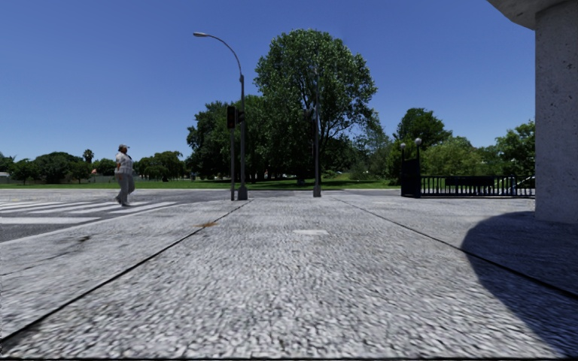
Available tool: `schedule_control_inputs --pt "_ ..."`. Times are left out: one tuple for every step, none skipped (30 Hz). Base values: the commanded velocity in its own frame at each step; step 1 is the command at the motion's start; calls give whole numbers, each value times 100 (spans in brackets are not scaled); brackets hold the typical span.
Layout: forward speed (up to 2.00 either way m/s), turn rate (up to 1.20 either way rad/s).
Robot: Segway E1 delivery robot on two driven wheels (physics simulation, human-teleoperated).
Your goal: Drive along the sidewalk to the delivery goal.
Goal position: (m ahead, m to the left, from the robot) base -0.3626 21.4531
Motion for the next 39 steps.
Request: schedule_control_inputs --pt "155 0" --pt "171 0" --pt "171 0" --pt "183 0" --pt "187 0" --pt "188 0" --pt "188 0" --pt "188 0" --pt "188 0" --pt "188 0" --pt "187 0" --pt "187 0" --pt "187 0" --pt "187 0" --pt "186 0" --pt "186 0" --pt "180 0" --pt "180 0" --pt "176 0" --pt "170 0" --pt "164 0" --pt "164 0" --pt "163 0" --pt "162 0" --pt "162 0" --pt "161 0" --pt "161 7" --pt "161 13" --pt "161 13" --pt "161 15" --pt "161 15" --pt "159 15" --pt "159 15" --pt "150 15" --pt "142 15" --pt "142 15" --pt "139 15" --pt "138 15" --pt "137 15"
